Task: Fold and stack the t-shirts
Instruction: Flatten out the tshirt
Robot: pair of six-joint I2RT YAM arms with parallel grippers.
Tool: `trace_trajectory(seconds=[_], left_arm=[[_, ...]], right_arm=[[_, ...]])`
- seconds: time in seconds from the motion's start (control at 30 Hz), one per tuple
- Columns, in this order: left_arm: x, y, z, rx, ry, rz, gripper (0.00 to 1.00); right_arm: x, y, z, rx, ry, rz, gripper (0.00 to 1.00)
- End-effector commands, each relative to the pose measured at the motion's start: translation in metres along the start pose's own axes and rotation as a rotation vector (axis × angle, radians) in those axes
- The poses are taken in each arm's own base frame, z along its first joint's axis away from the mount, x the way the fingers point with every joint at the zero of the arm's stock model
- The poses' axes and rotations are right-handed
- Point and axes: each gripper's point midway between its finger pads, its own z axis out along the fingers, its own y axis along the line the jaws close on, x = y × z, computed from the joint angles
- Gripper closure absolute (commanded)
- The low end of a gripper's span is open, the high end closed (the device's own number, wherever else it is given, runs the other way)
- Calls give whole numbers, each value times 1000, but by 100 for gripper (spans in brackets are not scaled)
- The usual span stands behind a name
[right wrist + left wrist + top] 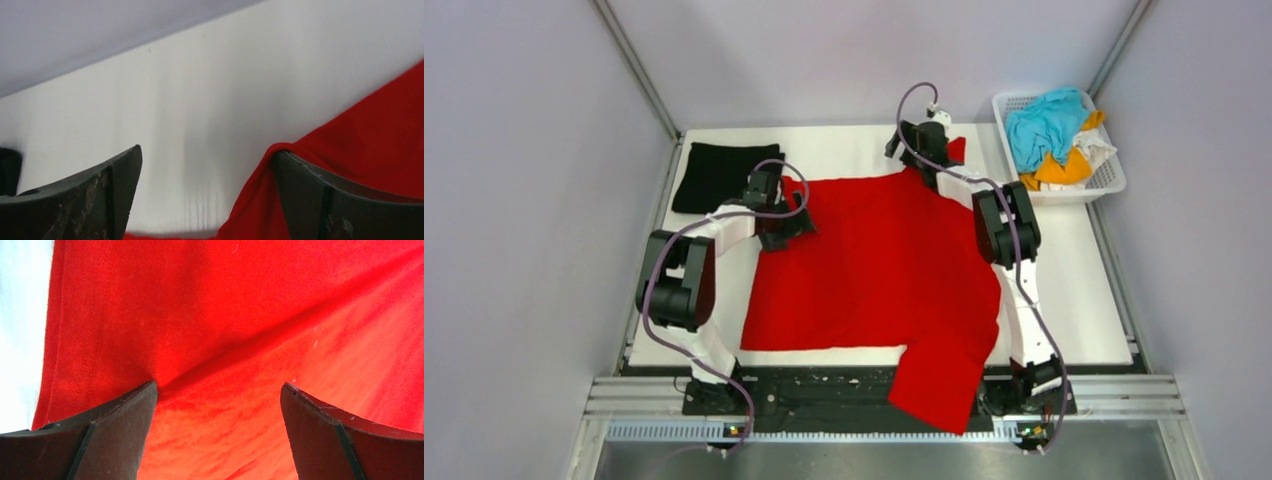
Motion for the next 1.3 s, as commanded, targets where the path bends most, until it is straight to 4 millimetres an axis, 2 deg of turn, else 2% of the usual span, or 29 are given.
trace_trajectory(seconds=[0.0,0.03,0.07,0.17,0.27,0.33,0.47,0.63,0.7,0.83,0.93,1.07,1.27], left_arm=[[33,37,1,-125,84,-14,1],[33,37,0,-125,81,-14,1],[33,37,-1,-125,77,-12,1],[30,36,-5,-127,61,-12,1],[27,35,-10,-128,43,-10,1],[24,34,-13,-122,32,-9,1],[13,24,-19,-95,0,0,1],[-16,-5,-31,-16,-71,6,1],[-30,-17,-37,16,-108,9,1],[-54,-28,-43,19,-165,21,1],[-71,-32,-41,-2,-189,36,1],[-88,-40,-24,3,-193,54,1],[-102,-57,10,53,-151,64,1]], right_arm=[[-42,15,32,15,-117,-133,1],[-43,15,38,22,-114,-165,1],[-56,22,44,14,-133,-195,1],[-61,37,52,-62,-126,-340,1],[-73,44,51,-103,-146,-491,1],[-79,46,45,-105,-140,-528,1],[-79,56,17,-151,-52,-510,1],[-90,49,-44,-62,9,-422,1],[-80,44,-71,-55,61,-377,1],[-25,23,-113,-46,211,-297,1],[2,8,-136,-19,273,-271,1],[14,-17,-144,80,291,-278,1],[33,-50,-135,187,344,-278,1]])
